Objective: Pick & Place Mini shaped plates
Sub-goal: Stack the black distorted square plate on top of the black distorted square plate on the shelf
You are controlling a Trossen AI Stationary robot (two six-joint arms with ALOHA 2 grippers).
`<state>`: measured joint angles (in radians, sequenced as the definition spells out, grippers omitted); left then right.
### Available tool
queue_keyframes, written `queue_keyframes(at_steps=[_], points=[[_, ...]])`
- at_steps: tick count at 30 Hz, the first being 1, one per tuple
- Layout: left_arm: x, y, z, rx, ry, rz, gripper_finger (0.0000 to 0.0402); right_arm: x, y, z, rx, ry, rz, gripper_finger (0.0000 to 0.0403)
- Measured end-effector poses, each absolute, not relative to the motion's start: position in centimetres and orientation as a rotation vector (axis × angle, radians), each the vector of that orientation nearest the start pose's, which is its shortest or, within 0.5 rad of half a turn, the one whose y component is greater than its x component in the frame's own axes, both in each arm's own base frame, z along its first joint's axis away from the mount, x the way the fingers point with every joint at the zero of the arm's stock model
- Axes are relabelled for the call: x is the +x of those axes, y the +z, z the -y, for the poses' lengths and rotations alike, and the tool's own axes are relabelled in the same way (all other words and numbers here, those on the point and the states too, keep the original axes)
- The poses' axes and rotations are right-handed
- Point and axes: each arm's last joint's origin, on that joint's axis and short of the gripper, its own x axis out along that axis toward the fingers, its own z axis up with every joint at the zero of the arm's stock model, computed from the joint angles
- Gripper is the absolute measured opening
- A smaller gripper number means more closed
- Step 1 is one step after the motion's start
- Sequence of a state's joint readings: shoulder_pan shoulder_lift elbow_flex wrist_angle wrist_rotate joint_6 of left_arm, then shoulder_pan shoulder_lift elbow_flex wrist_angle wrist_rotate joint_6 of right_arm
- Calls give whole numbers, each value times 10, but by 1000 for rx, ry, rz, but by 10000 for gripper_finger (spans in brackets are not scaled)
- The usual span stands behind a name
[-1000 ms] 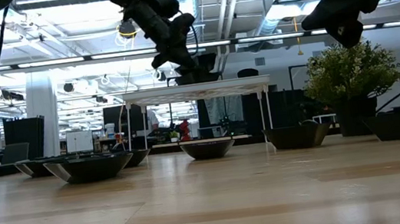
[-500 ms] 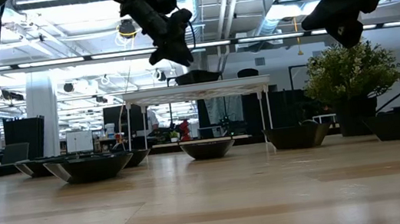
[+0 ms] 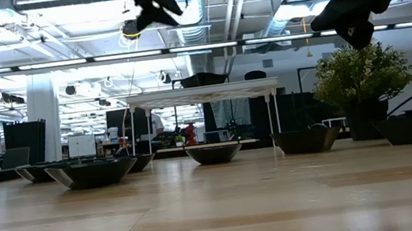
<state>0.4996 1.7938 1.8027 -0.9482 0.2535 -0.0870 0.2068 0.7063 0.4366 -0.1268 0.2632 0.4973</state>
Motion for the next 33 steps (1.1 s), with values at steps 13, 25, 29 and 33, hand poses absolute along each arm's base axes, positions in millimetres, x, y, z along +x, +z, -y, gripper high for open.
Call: queue_keyframes(at_steps=[13, 25, 29, 33], points=[[262, 304, -34, -576, 248, -835, 148, 158, 230, -25, 399, -150, -362, 1], [194, 228, 17, -727, 391, -667, 150, 159, 229, -26, 428, -158, -370, 1], [176, 209, 16, -729, 412, -665, 150, 162, 226, -26, 397, -189, -485, 3], [162, 203, 13, -733, 406, -626, 150, 170, 227, -28, 338, -239, -671, 12]])
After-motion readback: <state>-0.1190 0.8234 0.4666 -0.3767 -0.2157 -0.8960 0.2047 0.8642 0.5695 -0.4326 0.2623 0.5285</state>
